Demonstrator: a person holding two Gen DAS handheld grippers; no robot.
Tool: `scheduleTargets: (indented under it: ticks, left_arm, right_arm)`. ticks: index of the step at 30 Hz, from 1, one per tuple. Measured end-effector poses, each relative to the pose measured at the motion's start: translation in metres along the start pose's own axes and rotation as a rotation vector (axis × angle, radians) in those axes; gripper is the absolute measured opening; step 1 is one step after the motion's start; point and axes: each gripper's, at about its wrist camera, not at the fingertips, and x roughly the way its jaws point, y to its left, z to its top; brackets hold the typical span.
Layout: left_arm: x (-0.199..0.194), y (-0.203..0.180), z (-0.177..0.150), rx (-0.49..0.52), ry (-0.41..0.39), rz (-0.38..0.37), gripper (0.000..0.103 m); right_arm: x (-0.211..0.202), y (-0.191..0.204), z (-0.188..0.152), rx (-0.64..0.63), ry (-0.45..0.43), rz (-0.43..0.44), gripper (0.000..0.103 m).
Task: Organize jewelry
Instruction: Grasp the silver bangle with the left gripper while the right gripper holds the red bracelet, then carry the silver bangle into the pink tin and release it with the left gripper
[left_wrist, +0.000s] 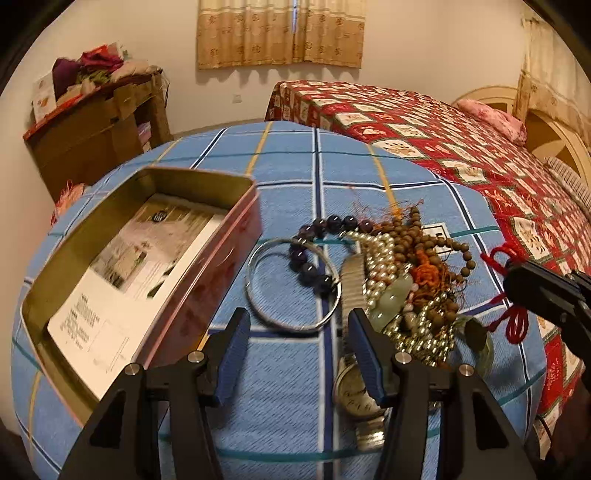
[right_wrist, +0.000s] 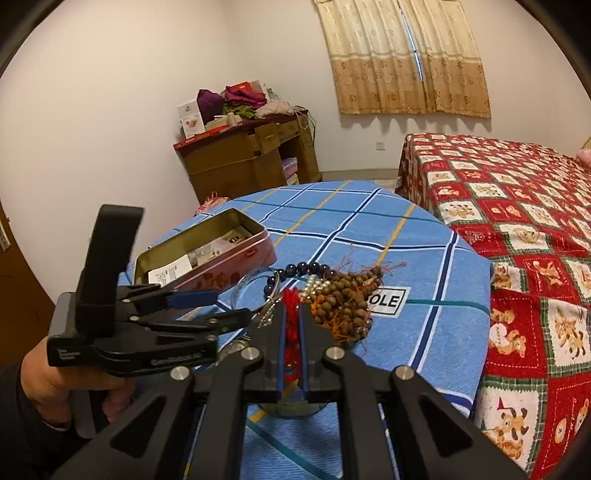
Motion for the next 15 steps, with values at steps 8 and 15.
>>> scheduleTargets:
  ticks: [8,15]
  left_arm:
    - [0.009,-0.008,0.008,0.051,0.020,-0.028,0.026]
    - [0.014,-0.002,0.005,0.040,0.060,-0.064,0.019]
  right_arm:
    - [0.001,-0.001,-0.001,0.014,0.006,-0.005,0.009]
    - [0.001,-0.001,-0.002,0.015,0.008,-0.001,0.010]
